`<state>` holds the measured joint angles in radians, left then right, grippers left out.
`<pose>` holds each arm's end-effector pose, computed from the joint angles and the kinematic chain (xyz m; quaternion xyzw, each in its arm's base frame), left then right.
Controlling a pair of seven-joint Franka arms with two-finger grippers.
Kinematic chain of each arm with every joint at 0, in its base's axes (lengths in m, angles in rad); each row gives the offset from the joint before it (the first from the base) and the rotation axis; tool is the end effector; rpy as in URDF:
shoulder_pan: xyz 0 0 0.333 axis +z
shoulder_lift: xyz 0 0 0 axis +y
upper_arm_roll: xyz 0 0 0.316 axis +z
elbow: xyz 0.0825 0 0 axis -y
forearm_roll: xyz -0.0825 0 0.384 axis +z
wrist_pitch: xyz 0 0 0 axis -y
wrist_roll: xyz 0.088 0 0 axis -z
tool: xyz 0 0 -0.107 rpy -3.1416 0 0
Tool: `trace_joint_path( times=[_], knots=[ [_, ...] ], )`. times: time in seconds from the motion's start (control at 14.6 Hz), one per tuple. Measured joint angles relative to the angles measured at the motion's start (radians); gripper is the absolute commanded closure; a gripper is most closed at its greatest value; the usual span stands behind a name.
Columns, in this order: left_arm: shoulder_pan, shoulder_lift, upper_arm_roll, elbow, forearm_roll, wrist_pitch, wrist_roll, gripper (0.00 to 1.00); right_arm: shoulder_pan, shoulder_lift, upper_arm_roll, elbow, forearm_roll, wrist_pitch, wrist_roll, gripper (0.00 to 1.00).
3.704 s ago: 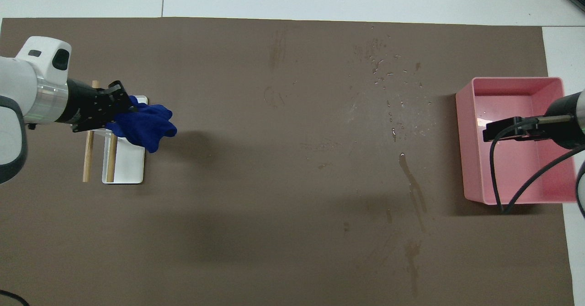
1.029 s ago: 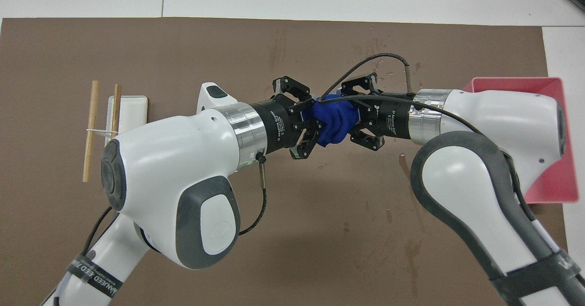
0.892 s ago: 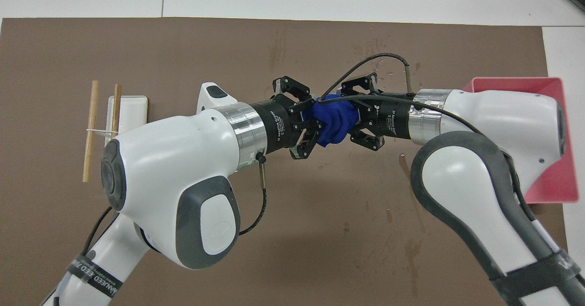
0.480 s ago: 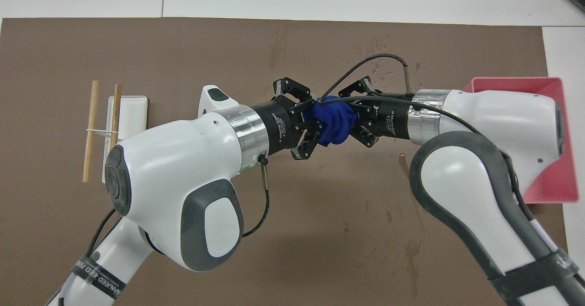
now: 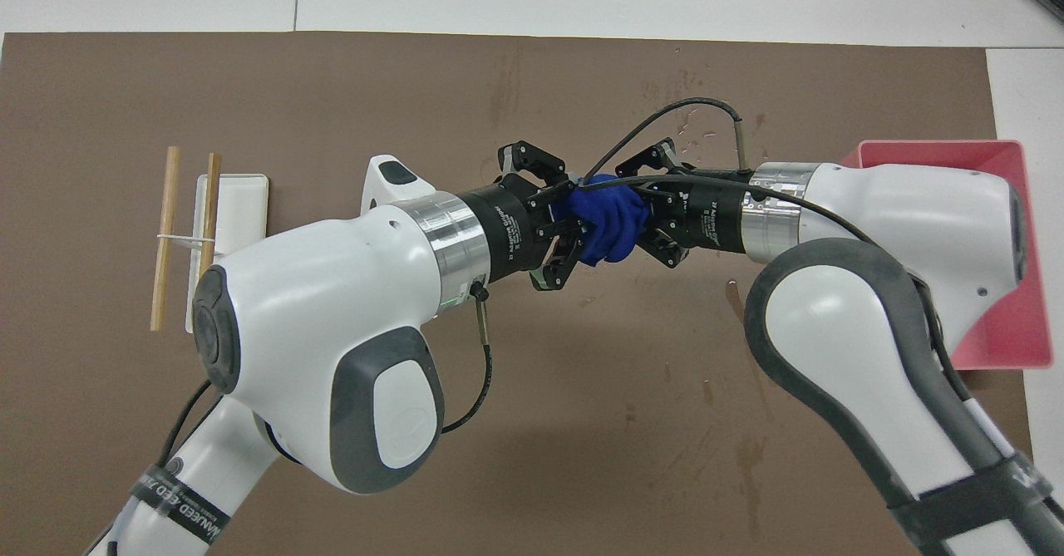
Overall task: Wipe water with towel using both arms
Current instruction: 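Grasp the blue cloth with the right gripper beside the left gripper, then open the left gripper and withdraw it while the right gripper carries the cloth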
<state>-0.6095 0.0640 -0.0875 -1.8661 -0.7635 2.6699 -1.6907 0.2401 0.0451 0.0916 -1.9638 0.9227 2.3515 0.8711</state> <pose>0.4935 -0.3845 0.5579 0.6411 0.6311 -0.1373 0.4146 0.5644 0.2055 0.4908 -0.7817 0.4808 0.0821 0.3886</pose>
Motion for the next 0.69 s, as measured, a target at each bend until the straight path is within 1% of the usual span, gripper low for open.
trace_joint_path(
  times=[0.07,0.14,0.27,0.34,0.41,0.55,0.69],
  knots=[
    [0.001,0.0,0.005,0.0,0.024,-0.013,0.036,0.0,0.0,0.001,0.0,0.0,0.0,0.0,-0.01,1.0],
    [0.007,0.0,0.012,0.001,0.077,-0.042,0.073,0.0,0.0,0.002,0.0,0.0,0.0,-0.003,-0.024,1.0],
    [0.052,-0.001,0.018,0.007,0.229,-0.138,0.15,0.0,-0.005,0.003,-0.001,0.0,-0.006,-0.023,-0.059,1.0],
    [0.083,-0.002,0.02,0.017,0.308,-0.194,0.2,0.0,-0.011,0.003,-0.001,0.0,-0.03,-0.043,-0.095,1.0],
    [0.115,-0.003,0.021,0.03,0.379,-0.246,0.263,0.0,-0.02,0.003,-0.002,0.0,-0.087,-0.07,-0.129,1.0],
    [0.177,-0.006,0.024,0.041,0.46,-0.327,0.446,0.0,-0.04,0.003,-0.001,0.0,-0.2,-0.122,-0.193,1.0],
    [0.249,-0.009,0.026,0.042,0.484,-0.399,0.699,0.0,-0.073,0.003,-0.002,0.002,-0.248,-0.18,-0.313,1.0]
  ],
)
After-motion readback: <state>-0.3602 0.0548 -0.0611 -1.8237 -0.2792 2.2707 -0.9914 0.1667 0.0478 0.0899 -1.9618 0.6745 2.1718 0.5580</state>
